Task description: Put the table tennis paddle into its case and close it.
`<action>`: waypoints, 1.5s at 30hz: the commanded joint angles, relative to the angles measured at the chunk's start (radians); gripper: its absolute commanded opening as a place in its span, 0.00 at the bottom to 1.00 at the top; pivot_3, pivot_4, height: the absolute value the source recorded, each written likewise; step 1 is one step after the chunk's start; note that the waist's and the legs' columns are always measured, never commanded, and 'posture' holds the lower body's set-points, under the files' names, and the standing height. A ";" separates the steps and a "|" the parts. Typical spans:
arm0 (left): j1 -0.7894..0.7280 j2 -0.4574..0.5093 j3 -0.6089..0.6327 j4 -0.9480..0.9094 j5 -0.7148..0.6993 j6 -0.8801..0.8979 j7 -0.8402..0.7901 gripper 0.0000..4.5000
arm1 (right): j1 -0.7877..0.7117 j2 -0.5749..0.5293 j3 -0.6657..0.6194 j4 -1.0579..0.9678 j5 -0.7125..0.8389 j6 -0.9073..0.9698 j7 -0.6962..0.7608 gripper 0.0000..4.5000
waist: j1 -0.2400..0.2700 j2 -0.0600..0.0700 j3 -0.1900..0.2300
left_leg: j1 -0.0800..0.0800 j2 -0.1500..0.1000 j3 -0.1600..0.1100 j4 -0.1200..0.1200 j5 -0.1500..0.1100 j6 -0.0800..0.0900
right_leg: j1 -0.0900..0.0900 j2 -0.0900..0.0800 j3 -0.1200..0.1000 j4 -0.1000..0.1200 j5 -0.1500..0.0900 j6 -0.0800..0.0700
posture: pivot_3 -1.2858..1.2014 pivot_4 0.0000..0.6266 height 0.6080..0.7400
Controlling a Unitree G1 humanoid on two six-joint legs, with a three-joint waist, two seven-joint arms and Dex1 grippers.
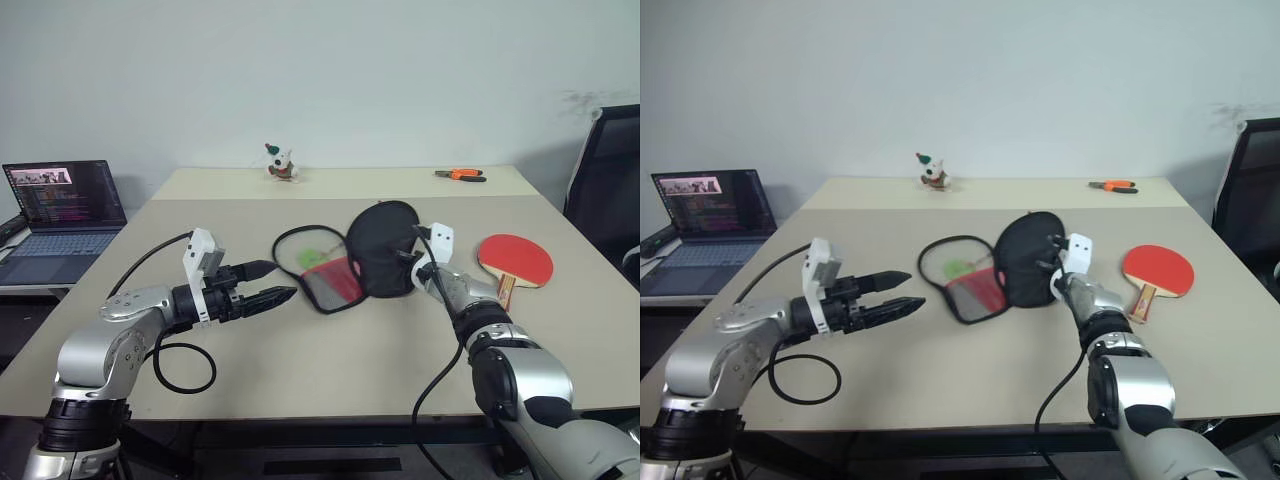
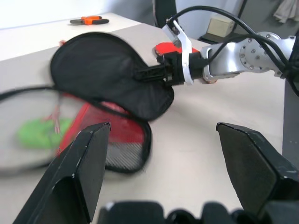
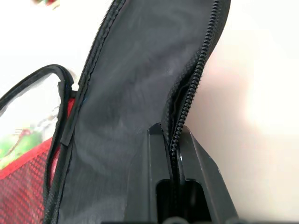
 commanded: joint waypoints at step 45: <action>-0.242 -0.067 -0.181 0.166 0.082 -0.137 -0.206 0.88 | 0.367 -0.149 -0.066 -0.822 -0.066 0.453 -0.280 0.99 | 0.018 0.000 0.000 | 0.000 0.000 0.004 -0.001 0.000 0.000 | -0.001 0.001 0.002 0.000 0.000 0.000 | 0.52 0.24 1.00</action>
